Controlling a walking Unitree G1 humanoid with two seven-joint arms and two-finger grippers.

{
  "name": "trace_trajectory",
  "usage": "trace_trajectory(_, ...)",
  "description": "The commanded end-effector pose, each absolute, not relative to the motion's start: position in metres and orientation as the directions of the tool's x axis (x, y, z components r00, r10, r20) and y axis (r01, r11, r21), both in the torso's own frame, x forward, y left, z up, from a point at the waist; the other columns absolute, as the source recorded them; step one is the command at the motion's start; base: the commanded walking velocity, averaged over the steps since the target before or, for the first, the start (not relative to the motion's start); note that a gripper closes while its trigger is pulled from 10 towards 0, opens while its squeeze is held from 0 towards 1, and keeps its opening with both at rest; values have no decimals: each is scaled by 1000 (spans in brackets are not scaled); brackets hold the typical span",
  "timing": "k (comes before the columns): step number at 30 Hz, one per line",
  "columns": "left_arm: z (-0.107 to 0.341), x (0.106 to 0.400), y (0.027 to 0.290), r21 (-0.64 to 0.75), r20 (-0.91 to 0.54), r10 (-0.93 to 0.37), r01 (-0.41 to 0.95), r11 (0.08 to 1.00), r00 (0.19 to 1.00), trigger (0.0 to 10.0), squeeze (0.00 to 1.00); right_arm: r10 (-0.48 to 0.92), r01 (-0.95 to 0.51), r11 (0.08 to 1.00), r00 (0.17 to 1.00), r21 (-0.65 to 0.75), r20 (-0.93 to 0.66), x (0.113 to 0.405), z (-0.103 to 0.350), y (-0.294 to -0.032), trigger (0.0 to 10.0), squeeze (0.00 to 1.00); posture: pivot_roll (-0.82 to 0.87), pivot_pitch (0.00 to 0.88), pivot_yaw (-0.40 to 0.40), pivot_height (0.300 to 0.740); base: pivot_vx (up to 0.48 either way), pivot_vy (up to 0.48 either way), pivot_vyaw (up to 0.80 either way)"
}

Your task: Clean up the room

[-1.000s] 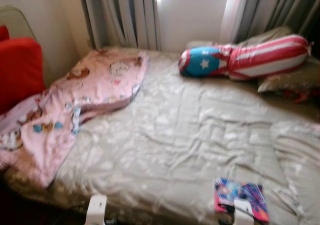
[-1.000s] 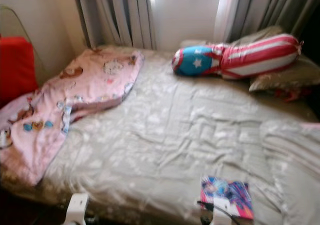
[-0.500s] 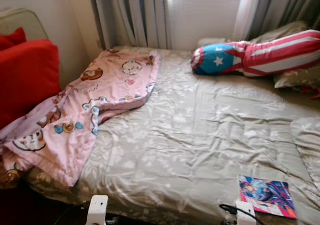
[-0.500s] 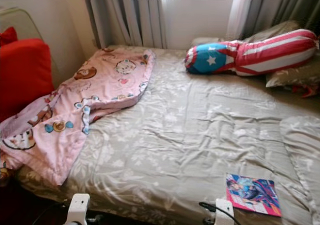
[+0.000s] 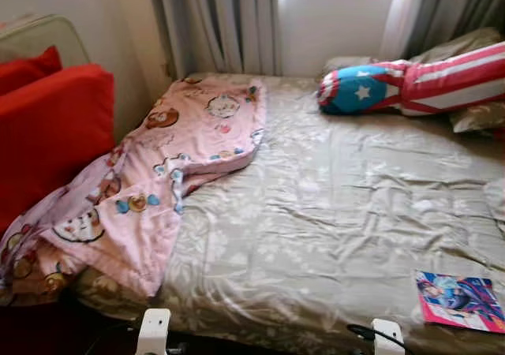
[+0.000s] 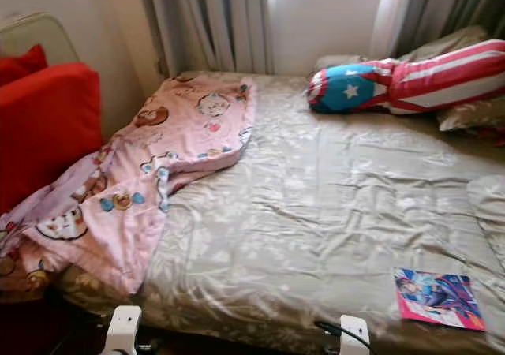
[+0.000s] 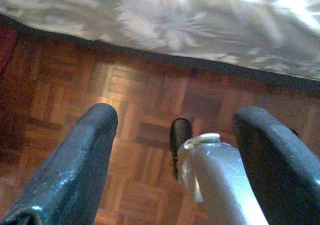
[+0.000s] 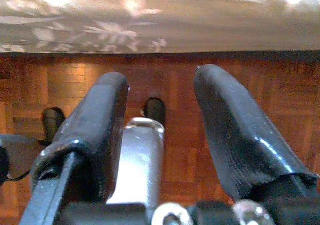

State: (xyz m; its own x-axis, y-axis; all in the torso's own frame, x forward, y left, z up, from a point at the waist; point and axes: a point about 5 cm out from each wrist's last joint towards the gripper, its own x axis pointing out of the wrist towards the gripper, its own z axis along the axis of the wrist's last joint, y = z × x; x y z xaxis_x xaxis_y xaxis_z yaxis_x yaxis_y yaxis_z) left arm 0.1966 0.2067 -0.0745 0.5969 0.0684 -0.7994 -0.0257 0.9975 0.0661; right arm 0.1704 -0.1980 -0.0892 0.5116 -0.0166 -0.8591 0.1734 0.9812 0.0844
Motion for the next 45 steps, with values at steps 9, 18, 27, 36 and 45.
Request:
trace_trajectory(9,-77,190,213,90,-816,88,-25,996,572,10000,0,5,165,980,522,107,-853,175,-88,-190,10000,0,7,0,-4,740,0,398,0)
trace_trajectory(18,-77,191,213,90,-814,91,-30,995,573,10000,0,6,163,981,525,108,-851,176,-88,-190,10000,0,13,0,-11,740,0,396,0)
trace_trajectory(27,-76,193,213,88,-811,96,-42,995,577,10000,0,5,163,981,527,106,-850,178,-87,-191,10000,0,25,0,-22,740,0,397,0)
trace_trajectory(36,-76,193,214,103,-812,104,-33,994,574,10000,0,9,160,981,529,110,-848,179,-86,-191,10000,0,26,0,-20,740,0,254,0)
trace_trajectory(45,-75,193,214,108,-811,107,-32,994,576,10000,0,12,152,982,532,109,-847,179,-86,-190,10000,0,26,0,-19,740,0,0,0)
